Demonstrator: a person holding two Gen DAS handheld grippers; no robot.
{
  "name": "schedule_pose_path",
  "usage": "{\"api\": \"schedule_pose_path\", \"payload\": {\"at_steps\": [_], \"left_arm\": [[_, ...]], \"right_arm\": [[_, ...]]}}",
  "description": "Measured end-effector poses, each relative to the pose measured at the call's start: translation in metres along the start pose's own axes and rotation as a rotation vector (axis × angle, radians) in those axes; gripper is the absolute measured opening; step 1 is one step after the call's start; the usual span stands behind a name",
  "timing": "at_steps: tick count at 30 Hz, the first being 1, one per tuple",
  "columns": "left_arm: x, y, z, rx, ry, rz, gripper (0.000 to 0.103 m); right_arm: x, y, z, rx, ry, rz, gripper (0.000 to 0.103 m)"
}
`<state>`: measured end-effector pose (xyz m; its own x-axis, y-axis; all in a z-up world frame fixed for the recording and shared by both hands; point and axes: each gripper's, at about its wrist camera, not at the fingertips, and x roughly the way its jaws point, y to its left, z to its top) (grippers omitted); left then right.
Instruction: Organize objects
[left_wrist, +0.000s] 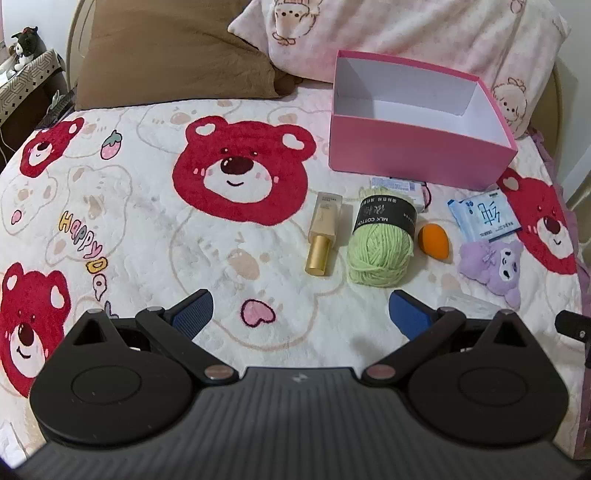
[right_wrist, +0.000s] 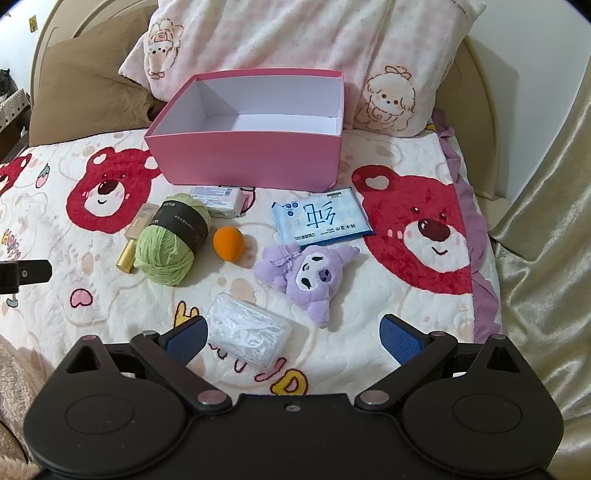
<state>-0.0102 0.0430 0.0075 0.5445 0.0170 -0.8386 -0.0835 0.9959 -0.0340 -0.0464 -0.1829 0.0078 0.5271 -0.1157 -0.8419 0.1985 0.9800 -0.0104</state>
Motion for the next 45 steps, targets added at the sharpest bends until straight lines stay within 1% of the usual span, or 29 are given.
{"api": "schedule_pose_path", "payload": {"at_steps": [6, 9, 16, 21, 24, 32, 45], "left_arm": [[-0.001, -0.006, -0.002, 0.037, -0.005, 0.004, 0.103], [0.004, -0.01, -0.002, 0.047, 0.01, 0.007, 0.103], [0.006, -0.011, -0.004, 0.039, 0.015, 0.004, 0.103], [0.008, -0.013, -0.003, 0.026, 0.018, -0.025, 0.103], [0.009, -0.018, -0.004, 0.044, 0.024, -0.03, 0.103], [0.007, -0.029, -0.005, 0.074, 0.021, -0.015, 0.103], [0.007, -0.031, -0.005, 0.069, 0.03, -0.013, 0.103]], "right_arm": [[0.003, 0.0, 0.001, 0.002, 0.005, -0.001, 0.101], [0.005, -0.003, 0.001, 0.008, 0.008, -0.005, 0.101], [0.008, -0.005, 0.001, 0.014, 0.018, -0.004, 0.101], [0.006, -0.006, 0.003, 0.011, 0.018, -0.011, 0.101], [0.005, -0.008, 0.003, 0.012, 0.016, -0.011, 0.101], [0.008, -0.012, 0.003, 0.023, 0.028, -0.011, 0.101], [0.01, -0.015, 0.001, 0.035, 0.034, -0.01, 0.101]]}}
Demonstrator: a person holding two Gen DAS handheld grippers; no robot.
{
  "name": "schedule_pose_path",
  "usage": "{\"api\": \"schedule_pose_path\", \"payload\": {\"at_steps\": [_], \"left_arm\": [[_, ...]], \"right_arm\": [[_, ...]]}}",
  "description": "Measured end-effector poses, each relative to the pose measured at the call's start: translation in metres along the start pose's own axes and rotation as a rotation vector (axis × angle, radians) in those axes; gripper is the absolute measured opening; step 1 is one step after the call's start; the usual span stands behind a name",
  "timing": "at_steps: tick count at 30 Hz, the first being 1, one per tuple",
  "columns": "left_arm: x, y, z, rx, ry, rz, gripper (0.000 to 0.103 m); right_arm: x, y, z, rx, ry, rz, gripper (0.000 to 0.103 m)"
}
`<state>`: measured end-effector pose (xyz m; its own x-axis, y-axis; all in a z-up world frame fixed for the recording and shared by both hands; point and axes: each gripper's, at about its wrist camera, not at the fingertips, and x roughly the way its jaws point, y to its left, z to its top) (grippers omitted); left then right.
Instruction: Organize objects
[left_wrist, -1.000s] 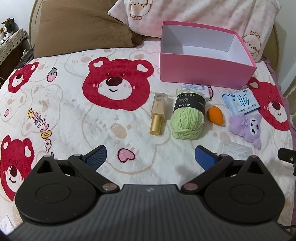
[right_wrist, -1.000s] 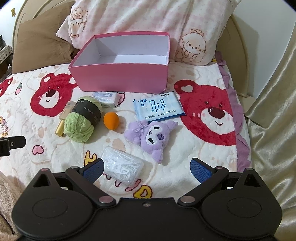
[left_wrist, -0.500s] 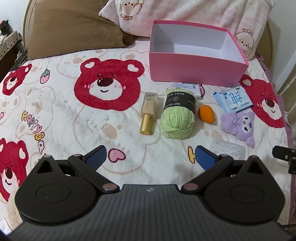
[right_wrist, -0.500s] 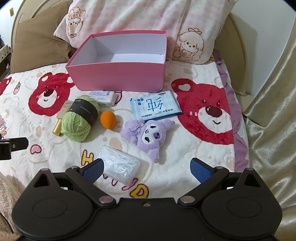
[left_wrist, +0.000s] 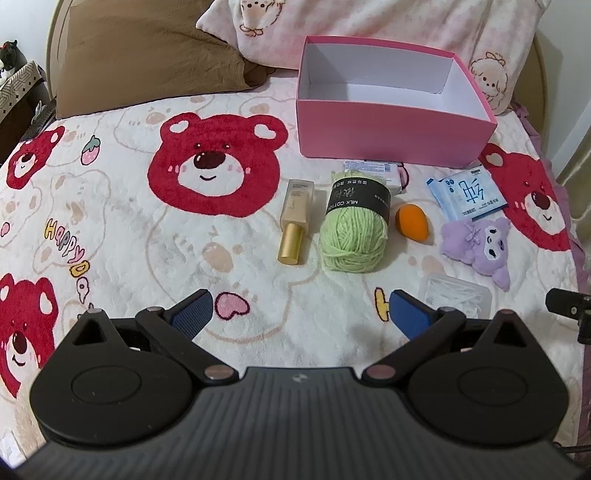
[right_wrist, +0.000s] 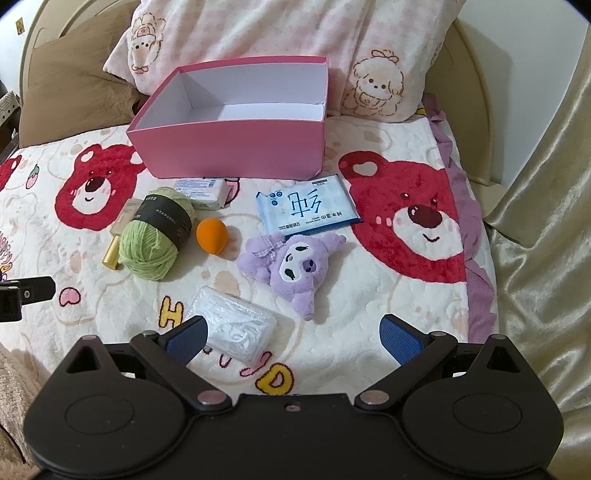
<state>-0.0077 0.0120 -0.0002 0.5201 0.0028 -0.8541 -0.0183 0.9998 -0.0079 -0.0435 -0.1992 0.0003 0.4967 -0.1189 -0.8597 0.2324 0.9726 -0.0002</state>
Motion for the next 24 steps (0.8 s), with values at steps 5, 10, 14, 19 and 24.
{"api": "schedule_pose_path", "payload": {"at_steps": [5, 10, 14, 19, 24], "left_arm": [[-0.0013, -0.0007, -0.0001, -0.001, -0.002, -0.004, 0.103], [-0.0013, -0.0008, -0.0002, 0.0, -0.002, -0.004, 0.103], [-0.0013, -0.0008, -0.0001, -0.002, -0.002, -0.002, 0.103], [-0.0034, -0.0015, 0.0001, -0.004, -0.004, -0.003, 0.103], [-0.0054, -0.0025, 0.0011, -0.001, -0.002, -0.006, 0.103]], "right_arm": [[-0.0001, 0.0002, 0.0002, -0.001, -0.001, -0.002, 0.101], [-0.0002, 0.0004, 0.0001, 0.0, 0.001, -0.003, 0.101], [-0.0006, 0.0009, 0.0008, 0.0, 0.003, -0.006, 0.101], [-0.0007, 0.0013, 0.0011, 0.001, 0.004, -0.006, 0.101], [-0.0015, 0.0008, 0.0016, -0.001, 0.003, -0.011, 0.101]]}}
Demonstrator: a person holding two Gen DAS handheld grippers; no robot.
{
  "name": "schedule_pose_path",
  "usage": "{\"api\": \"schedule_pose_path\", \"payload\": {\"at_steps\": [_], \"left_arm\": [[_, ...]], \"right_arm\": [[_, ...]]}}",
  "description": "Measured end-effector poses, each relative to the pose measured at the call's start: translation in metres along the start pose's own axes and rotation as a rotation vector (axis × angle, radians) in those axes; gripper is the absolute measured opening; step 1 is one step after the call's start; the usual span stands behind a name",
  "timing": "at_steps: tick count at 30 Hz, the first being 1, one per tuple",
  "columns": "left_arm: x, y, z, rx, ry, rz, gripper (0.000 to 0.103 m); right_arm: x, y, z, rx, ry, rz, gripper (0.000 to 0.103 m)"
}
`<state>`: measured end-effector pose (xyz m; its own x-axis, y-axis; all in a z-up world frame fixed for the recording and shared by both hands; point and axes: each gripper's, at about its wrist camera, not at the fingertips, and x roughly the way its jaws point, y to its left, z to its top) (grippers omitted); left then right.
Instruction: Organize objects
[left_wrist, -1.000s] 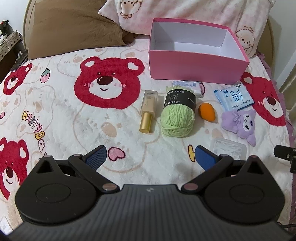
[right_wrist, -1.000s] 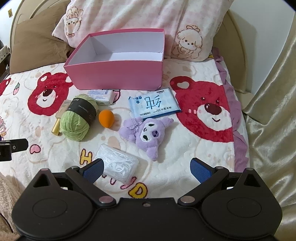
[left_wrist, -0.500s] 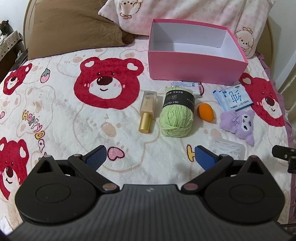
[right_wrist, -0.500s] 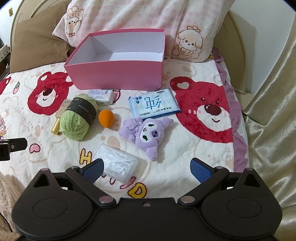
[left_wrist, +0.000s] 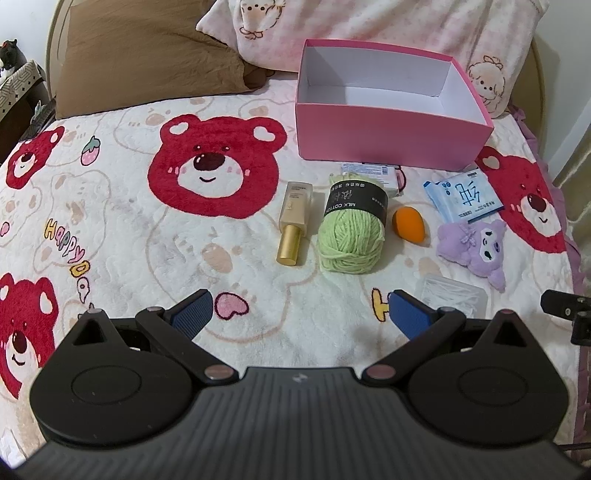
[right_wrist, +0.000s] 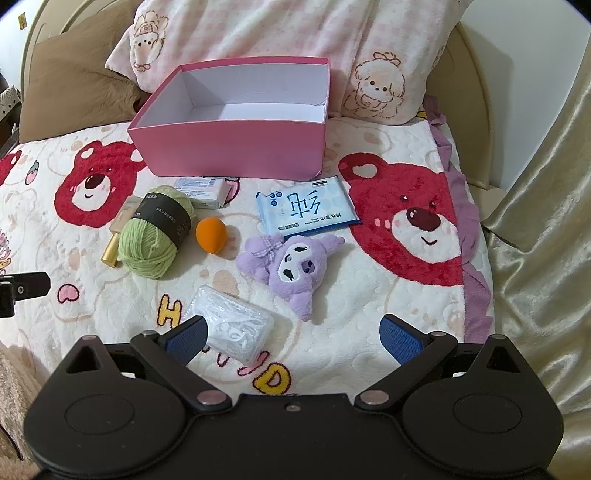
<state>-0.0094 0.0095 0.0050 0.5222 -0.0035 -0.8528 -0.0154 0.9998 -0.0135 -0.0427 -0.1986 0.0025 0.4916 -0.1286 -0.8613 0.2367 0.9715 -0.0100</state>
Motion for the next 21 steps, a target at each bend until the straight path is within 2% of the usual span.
{"api": "schedule_pose_path", "payload": {"at_steps": [3, 7, 10, 14, 17, 19, 21], "left_arm": [[-0.006, -0.003, 0.005, 0.019, -0.004, 0.001, 0.103], [-0.017, -0.014, 0.019, 0.082, -0.02, -0.028, 0.103], [-0.015, -0.023, 0.029, 0.112, -0.014, -0.064, 0.103], [0.003, -0.042, 0.037, 0.158, 0.016, -0.133, 0.102], [0.025, -0.056, 0.039, 0.177, 0.042, -0.208, 0.102], [0.041, -0.066, 0.038, 0.19, 0.042, -0.246, 0.102], [0.054, -0.076, 0.034, 0.209, 0.033, -0.241, 0.102]], "right_arm": [[-0.005, -0.002, 0.002, -0.006, -0.001, 0.018, 0.101], [-0.018, -0.01, 0.004, -0.028, -0.032, 0.113, 0.101], [-0.023, -0.016, -0.001, -0.039, -0.076, 0.199, 0.101], [-0.016, -0.021, -0.014, -0.034, -0.158, 0.27, 0.101], [0.0, -0.02, -0.025, -0.061, -0.254, 0.25, 0.101], [0.015, -0.014, -0.03, -0.09, -0.287, 0.207, 0.101], [0.027, -0.013, -0.034, -0.106, -0.321, 0.212, 0.101]]}}
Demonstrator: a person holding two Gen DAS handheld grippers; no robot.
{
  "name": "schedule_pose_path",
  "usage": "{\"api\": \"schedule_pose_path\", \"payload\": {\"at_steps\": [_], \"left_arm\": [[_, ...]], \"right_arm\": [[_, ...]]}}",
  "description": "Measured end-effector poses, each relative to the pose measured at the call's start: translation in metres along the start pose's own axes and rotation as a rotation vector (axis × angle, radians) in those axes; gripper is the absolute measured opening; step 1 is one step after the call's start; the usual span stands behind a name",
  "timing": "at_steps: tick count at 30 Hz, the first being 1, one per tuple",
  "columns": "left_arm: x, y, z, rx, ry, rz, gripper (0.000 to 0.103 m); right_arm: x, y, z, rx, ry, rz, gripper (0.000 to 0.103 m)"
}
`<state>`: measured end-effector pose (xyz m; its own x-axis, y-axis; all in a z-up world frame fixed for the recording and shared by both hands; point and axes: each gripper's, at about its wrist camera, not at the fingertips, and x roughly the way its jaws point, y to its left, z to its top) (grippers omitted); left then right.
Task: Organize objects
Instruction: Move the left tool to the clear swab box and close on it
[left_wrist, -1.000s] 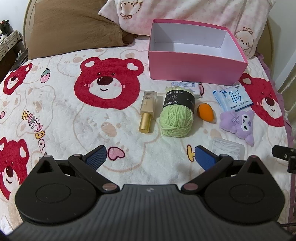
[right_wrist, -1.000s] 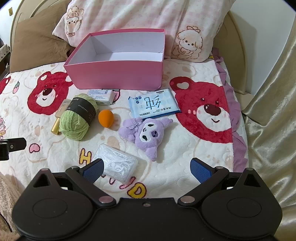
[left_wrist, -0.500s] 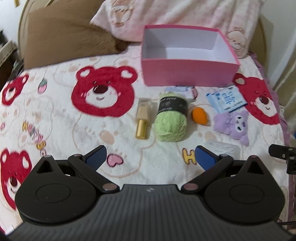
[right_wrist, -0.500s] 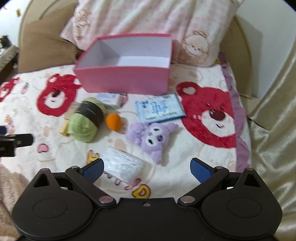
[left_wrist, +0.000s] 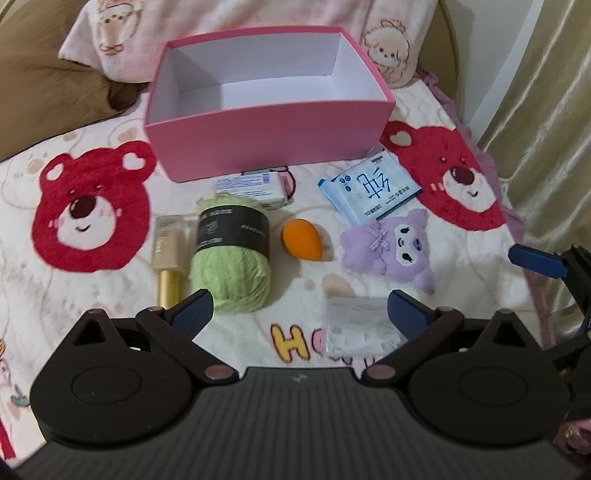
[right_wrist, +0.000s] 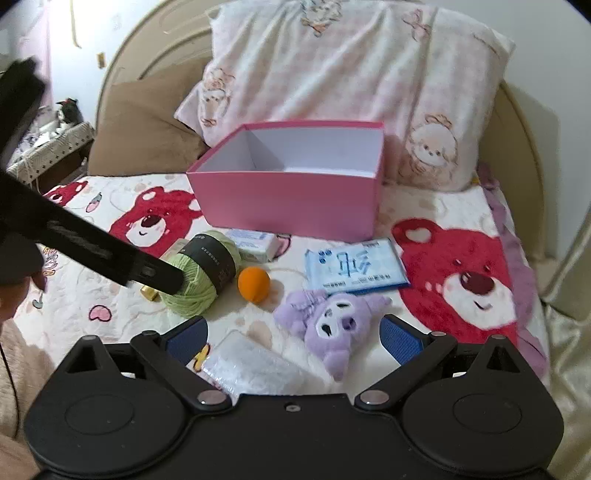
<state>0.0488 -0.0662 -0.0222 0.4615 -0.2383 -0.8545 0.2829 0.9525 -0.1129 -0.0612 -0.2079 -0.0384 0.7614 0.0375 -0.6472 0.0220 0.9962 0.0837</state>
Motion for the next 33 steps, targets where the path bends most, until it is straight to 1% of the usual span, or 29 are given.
{"api": "schedule_pose_path", "payload": {"at_steps": [2, 6, 10, 12, 15, 17, 20, 23, 25, 27, 29, 31, 33], "left_arm": [[0.016, -0.007, -0.003, 0.028, -0.007, 0.011, 0.102], [0.034, -0.012, -0.012, 0.039, -0.033, -0.022, 0.103], [0.04, -0.022, -0.022, 0.1, -0.049, 0.021, 0.103], [0.043, -0.024, -0.024, 0.108, -0.049, 0.019, 0.103], [0.051, -0.023, -0.027, 0.097, -0.038, 0.0, 0.103], [0.06, -0.02, -0.029, 0.067, -0.007, -0.021, 0.103], [0.072, -0.012, -0.034, 0.015, 0.034, -0.075, 0.101], [0.079, -0.009, -0.039, -0.022, 0.072, -0.106, 0.1], [0.08, -0.007, -0.04, -0.028, 0.064, -0.114, 0.1], [0.084, -0.005, -0.041, -0.032, 0.073, -0.105, 0.098], [0.09, -0.001, -0.041, -0.064, 0.085, -0.127, 0.096], [0.095, 0.001, -0.043, -0.085, 0.086, -0.136, 0.09], [0.097, -0.003, -0.045, -0.073, 0.073, -0.143, 0.087]], "right_arm": [[0.014, 0.0, -0.009, -0.023, 0.003, 0.022, 0.101], [0.039, 0.003, -0.027, -0.028, 0.059, 0.069, 0.101], [0.051, 0.004, -0.043, 0.003, 0.109, 0.122, 0.101], [0.055, 0.004, -0.049, 0.007, 0.128, 0.128, 0.101], [0.063, 0.004, -0.054, 0.022, 0.154, 0.157, 0.101], [0.067, 0.007, -0.058, 0.017, 0.163, 0.164, 0.1], [0.07, 0.01, -0.064, 0.008, 0.163, 0.167, 0.1], [0.075, 0.012, -0.069, 0.01, 0.166, 0.171, 0.097], [0.076, 0.013, -0.071, 0.01, 0.165, 0.156, 0.094], [0.076, 0.014, -0.07, 0.009, 0.159, 0.122, 0.082], [0.079, 0.012, -0.067, 0.034, 0.165, 0.071, 0.077], [0.08, 0.005, -0.064, 0.088, 0.176, 0.071, 0.076], [0.08, 0.002, -0.062, 0.114, 0.182, 0.066, 0.071]]}}
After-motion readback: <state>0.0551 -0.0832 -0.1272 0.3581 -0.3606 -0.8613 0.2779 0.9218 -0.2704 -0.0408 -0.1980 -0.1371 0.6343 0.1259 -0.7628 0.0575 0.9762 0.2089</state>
